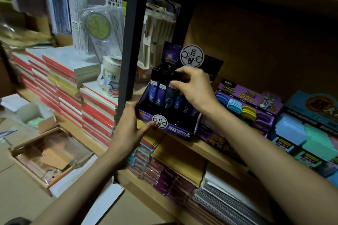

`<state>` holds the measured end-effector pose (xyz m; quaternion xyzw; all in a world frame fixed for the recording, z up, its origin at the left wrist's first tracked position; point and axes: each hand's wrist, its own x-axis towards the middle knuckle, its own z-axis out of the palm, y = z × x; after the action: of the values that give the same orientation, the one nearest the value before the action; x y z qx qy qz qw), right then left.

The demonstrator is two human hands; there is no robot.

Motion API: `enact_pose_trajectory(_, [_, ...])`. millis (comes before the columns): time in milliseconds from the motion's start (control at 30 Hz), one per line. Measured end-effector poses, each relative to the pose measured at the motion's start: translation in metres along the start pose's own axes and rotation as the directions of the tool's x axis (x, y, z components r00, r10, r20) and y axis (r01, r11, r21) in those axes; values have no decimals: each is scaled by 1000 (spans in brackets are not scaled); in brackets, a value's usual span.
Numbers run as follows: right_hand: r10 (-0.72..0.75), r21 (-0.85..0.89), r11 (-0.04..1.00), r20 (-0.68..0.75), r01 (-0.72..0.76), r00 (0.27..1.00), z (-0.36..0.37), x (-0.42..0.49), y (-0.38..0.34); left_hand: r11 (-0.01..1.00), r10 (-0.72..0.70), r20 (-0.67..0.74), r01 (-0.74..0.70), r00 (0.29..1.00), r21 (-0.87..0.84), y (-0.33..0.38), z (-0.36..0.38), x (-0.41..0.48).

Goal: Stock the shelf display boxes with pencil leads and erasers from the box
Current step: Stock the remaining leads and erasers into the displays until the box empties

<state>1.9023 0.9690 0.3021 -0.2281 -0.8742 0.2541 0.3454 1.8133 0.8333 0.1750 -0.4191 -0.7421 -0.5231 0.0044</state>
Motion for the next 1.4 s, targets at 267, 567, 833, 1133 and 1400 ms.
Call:
enact_pose_trajectory(267, [-57,-96,994,22,59,998,0,-1,7,995,-13,28,16,1000,-95,-2,-7,-1])
enact_pose_trajectory(567, [-40,-85,996,-37,37,998,20,-4,17,990,-9,65,18,998,-136,-1,-10,-2])
enact_pose_trajectory(833, [-143,-523,835,99,173,985,10,-7,0,1000,-31,58,31,998,2,3,-34,-21])
enact_pose_trajectory(1133, [-86,-267,945,359,190,929,-25,-95,-5,979,-171,147,151,974,138,-33,-43,-143])
enact_pose_trajectory(1400, [96,-230,960,805,159,586,56,-260,72,859,-512,380,451,770,243,-118,12,-288])
